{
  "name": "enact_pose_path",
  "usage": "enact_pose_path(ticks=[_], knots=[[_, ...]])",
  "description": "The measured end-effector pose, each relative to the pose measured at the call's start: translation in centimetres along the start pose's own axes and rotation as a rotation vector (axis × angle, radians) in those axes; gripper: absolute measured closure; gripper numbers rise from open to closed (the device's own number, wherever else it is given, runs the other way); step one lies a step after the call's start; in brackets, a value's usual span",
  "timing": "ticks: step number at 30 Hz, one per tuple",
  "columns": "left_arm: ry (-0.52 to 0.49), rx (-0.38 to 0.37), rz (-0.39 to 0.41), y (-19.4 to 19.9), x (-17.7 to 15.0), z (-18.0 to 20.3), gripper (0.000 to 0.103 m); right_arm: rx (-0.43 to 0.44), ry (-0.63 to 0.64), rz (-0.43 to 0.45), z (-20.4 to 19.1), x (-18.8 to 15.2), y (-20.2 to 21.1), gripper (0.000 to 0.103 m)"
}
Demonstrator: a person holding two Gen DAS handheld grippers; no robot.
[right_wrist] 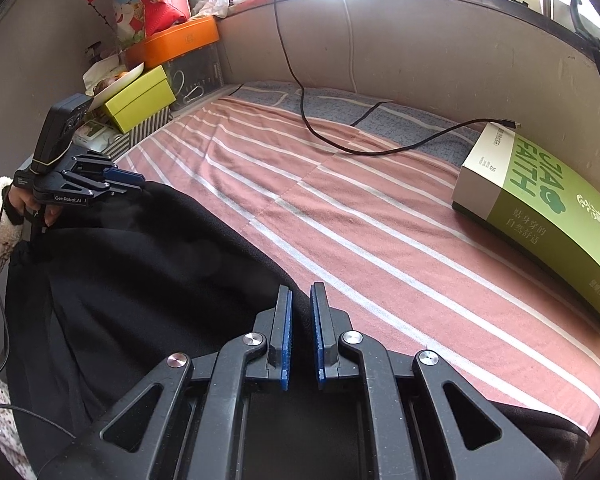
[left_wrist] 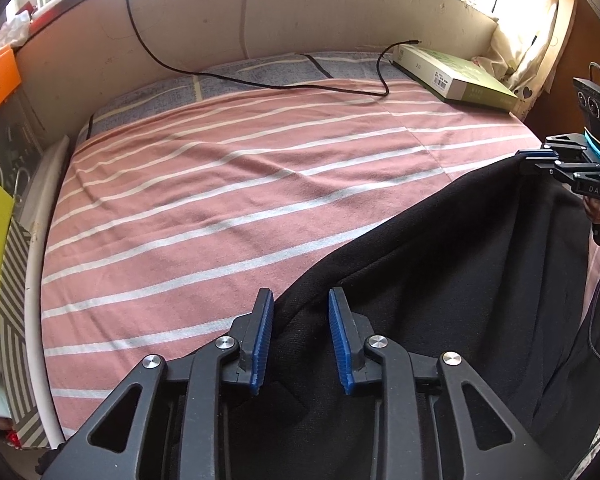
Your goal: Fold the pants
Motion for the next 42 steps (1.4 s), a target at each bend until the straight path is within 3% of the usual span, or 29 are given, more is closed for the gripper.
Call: enact_pose_path(ticks=[2,6,15,22,26,27,28,29,31,37,42], knots=[[0.010,-0.002,-0.003,-0.2,0.0,-0.1,0.057,0.000,0.009,0.010,-0.2,0.2,0.3,0.094],[0.020,-0.003,-0.011,-0.7,-0.2,-0.4,0.039,-0.006,0.019,0.013,-0.2,0.3,0.3,0.094],[-0.007,0.006,-0.014,0.5,-0.3,-0.4,0.038,-0.020,-0.008,0.011,0.1,0.0,-0.1,0.094],[0.058,0.043,0.022,3.9,-1.0,-4.0,0.038,-0.080,-0.046,0.004,0.9,0.9,-1.0,0.089],[0.099,0.092,0.028,5.5,-1.7,-6.6,0.038,-0.030,-0.069,0.044,-0.5,2.4,-1.1,0.086],[0.101,0.102,0.021,5.8,-2.1,-7.1,0.038,-0.032,-0.060,0.059,-1.0,3.0,-1.2,0.084],[0.098,0.111,0.019,6.0,-2.3,-7.5,0.038,-0.032,-0.045,0.069,-1.5,3.4,-1.3,0.074],[0.100,0.109,0.018,6.3,-2.6,-7.8,0.038,-0.024,-0.029,0.071,-2.1,3.8,-1.6,0.054],[0.106,0.112,0.012,6.8,-3.2,-8.3,0.038,0.014,-0.012,0.062,-3.5,4.3,-2.3,0.036],[0.097,0.101,-0.031,7.2,-5.1,-9.1,0.038,0.102,0.063,-0.018,-7.9,4.6,-6.4,0.036],[0.108,0.107,-0.040,7.1,-5.7,-10.4,0.031,0.137,0.122,-0.091,-10.2,4.0,-9.9,0.036]])
Point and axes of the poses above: each gripper's, at about its wrist camera, not at the fingertips, and y roughly against the way its jaws point, z to its right, x to its top, the point moved 10 cm from there along -y, roughly the way its jaws point, and after that the axes turned 14 degrees about z, right-handed, at the moved point
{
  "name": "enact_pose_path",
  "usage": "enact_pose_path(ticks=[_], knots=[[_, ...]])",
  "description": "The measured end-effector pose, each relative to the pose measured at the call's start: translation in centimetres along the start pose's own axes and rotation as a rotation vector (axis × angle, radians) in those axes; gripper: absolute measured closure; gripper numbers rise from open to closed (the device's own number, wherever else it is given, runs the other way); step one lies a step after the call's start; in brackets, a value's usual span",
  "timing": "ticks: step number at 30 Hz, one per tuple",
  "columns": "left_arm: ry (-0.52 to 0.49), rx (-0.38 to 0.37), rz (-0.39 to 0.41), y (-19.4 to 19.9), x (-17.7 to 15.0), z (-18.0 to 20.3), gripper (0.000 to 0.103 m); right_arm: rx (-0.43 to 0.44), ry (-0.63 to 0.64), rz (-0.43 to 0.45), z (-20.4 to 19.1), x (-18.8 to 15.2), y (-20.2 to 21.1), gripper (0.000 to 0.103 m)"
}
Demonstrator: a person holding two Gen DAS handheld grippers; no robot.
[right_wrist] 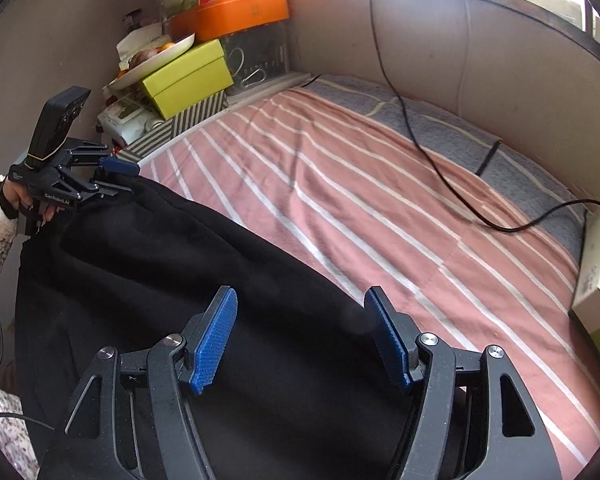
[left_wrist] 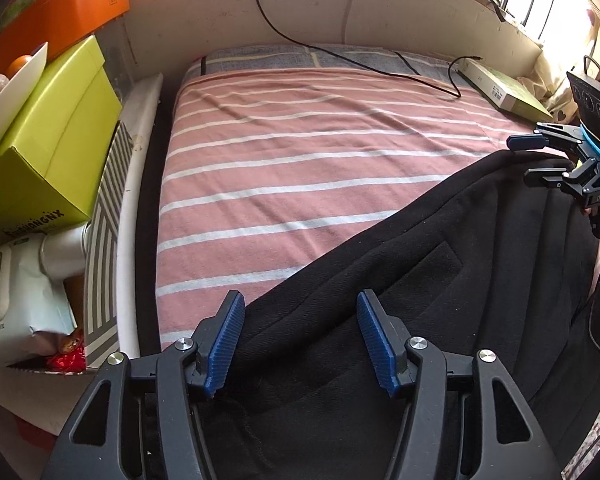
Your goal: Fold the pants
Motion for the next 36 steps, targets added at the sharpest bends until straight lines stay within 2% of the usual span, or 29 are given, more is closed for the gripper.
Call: enact_pose_path(ticks=[7,11,14,22,24,25,26,29,34,36], knots=[[0.006,-0.030,-0.019,-1.1,-0.4,-0.5,0.026,-0.009,0.021,-0.035,-0.1,0.2,-2.5,0.036],[-0.002,-0.043,-0.024,-1.8,-0.4,-0.4,0.024,-0.001,0.062,-0.083,-0.8,-0.5,-4.0,0.036],[-0.014,-0.056,-0.030,-2.0,-0.2,-0.4,0.023,-0.004,0.130,-0.080,-1.5,-0.6,-4.3,0.036],[-0.039,-0.061,-0.037,-2.2,-0.2,0.1,0.022,-0.023,0.114,-0.091,-1.4,-0.9,-4.2,0.036],[-0.051,-0.064,-0.040,-2.2,-0.3,0.2,0.022,-0.025,0.119,-0.099,-1.6,-1.0,-4.0,0.039],[-0.056,-0.065,-0.040,-2.2,-0.3,0.3,0.022,-0.015,0.117,-0.092,-1.7,-0.9,-3.9,0.048],[-0.057,-0.069,-0.038,-2.1,-0.3,0.4,0.026,-0.002,0.112,-0.083,-1.7,-0.9,-3.6,0.061],[-0.054,-0.090,-0.029,-1.9,-0.2,0.9,0.037,0.004,0.087,-0.069,-1.5,-1.1,-3.1,0.077],[-0.045,-0.096,-0.021,-1.5,-0.2,1.1,0.052,0.008,0.075,-0.043,-2.0,-1.2,-2.6,0.090],[-0.031,-0.100,-0.007,-1.3,0.1,1.2,0.072,0.003,0.070,-0.027,-2.1,-1.0,-2.2,0.092]])
Point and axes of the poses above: each gripper's, at about its wrist camera, not at the fingertips, and y roughly against the way its jaws point, z to its right, x to its top, the point moved 10 cm from there along -y, roughly the way its jaws point, and after that the axes turned 14 degrees about z, right-handed, at the moved point
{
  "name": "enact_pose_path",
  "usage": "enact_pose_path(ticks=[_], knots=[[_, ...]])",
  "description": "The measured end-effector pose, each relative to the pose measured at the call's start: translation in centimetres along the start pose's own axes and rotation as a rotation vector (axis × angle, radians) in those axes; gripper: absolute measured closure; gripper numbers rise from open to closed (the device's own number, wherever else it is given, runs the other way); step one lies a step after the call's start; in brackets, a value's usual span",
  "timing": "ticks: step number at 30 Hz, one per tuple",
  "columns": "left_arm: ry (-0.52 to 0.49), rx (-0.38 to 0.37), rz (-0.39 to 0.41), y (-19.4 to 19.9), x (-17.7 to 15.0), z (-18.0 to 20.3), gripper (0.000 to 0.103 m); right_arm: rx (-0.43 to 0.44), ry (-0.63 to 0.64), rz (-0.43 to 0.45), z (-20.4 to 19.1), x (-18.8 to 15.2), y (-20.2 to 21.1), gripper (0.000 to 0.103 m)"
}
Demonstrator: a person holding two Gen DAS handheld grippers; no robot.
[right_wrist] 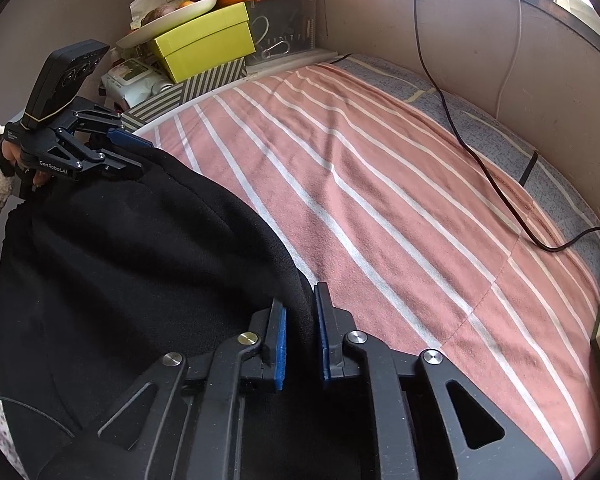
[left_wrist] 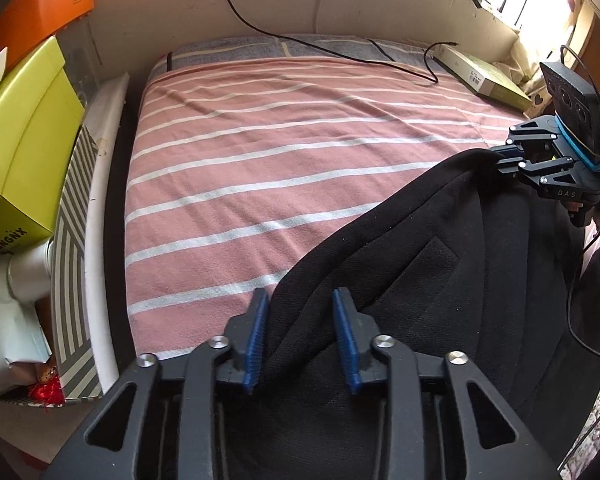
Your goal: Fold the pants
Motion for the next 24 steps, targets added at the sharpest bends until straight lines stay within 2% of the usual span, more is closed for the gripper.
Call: enact_pose_path(ticks=[5,9,13,15,17,19,21,22,24], knots=[[-0.024,0.049,0.027,0.5,1.0,-0.2,0.084,-0.029,0.023,0.055,-0.7,1.0,1.5,0.096],[-0.019,0.072,0.071,1.4,2.3,-0.7,0.086,-0.043,0.025,0.079,-0.9,1.7,2.3,0.097],[-0.014,0.053,0.075,1.9,2.1,-0.5,0.086,-0.053,0.037,0.090,-1.3,1.7,2.9,0.097],[-0.001,-0.007,0.063,2.0,1.6,0.0,0.086,-0.040,0.039,0.099,-1.6,1.7,3.4,0.098],[0.018,-0.015,0.059,1.6,1.4,-0.1,0.084,-0.040,0.050,0.098,-1.7,1.5,3.5,0.098],[0.056,-0.066,0.053,1.2,1.3,0.1,0.071,-0.040,0.052,0.084,-1.7,1.0,3.4,0.098],[0.081,-0.114,0.050,0.9,1.4,0.4,0.042,-0.032,0.057,0.082,-1.9,0.8,3.4,0.098],[0.083,-0.149,0.031,0.6,1.2,0.8,0.037,-0.028,0.060,0.083,-2.0,0.7,3.4,0.098],[0.028,-0.131,0.013,0.0,1.0,1.3,0.032,-0.024,0.059,0.087,-1.9,0.5,3.6,0.098]])
Point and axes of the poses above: each gripper's, at about its wrist camera, not at the fingertips, and y roughly against the way its jaws point, z to its right, x to its top, the point moved 10 cm from there along -y, roughly the way its jaws point, and after that the axes turned 14 degrees about z, right-handed, at the moved point
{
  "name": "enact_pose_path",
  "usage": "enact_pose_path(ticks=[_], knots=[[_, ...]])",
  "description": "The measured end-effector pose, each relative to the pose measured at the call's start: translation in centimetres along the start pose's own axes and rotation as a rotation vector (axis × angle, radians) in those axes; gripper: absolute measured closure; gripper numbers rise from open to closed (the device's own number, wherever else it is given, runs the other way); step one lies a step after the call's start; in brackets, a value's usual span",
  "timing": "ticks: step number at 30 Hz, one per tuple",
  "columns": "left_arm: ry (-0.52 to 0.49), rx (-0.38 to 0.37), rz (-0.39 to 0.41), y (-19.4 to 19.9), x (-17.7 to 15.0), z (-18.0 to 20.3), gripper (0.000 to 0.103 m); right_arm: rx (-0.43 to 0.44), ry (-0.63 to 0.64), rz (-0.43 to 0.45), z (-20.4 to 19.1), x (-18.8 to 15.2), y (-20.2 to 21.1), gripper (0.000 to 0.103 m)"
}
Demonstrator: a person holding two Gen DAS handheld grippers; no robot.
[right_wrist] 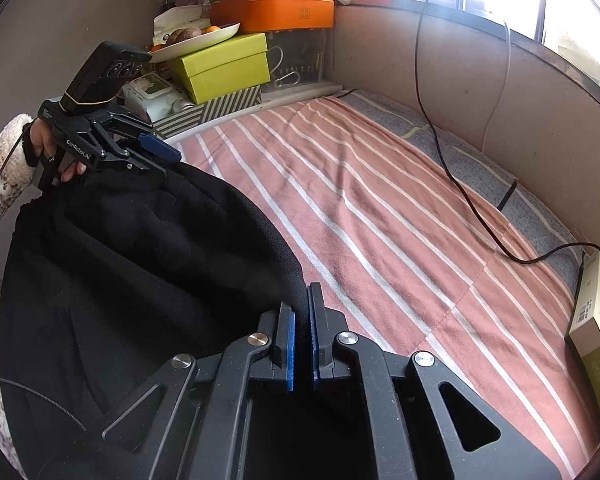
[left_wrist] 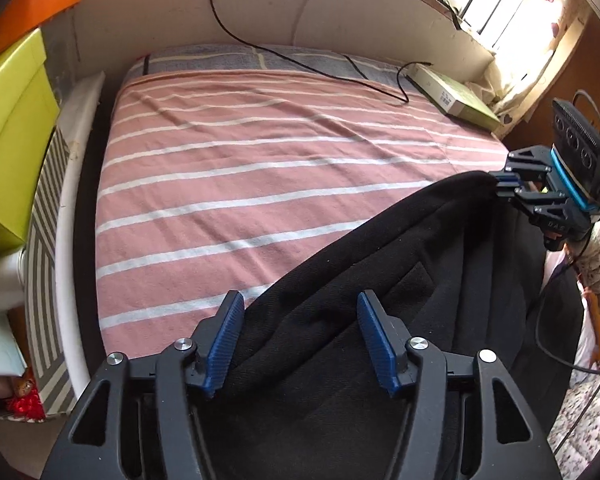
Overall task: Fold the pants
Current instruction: 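Lift the black pants with both grippers, holding them hanging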
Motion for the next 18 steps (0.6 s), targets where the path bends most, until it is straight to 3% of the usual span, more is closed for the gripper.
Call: enact_pose_path(ticks=[18], knots=[[-0.062,-0.067,-0.082,-1.6,-0.1,0.4,0.030,0.030,-0.022,0.030,-0.1,-0.4,1.9,0.098]])
Point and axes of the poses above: each gripper's, at about its wrist camera, not at the fingertips, and y roughly against the way its jaws point, z to its right, x to its top, the point moved 10 cm from there along -y, roughly the way its jaws point, and after that the axes turned 14 degrees about z, right-handed, at the moved point
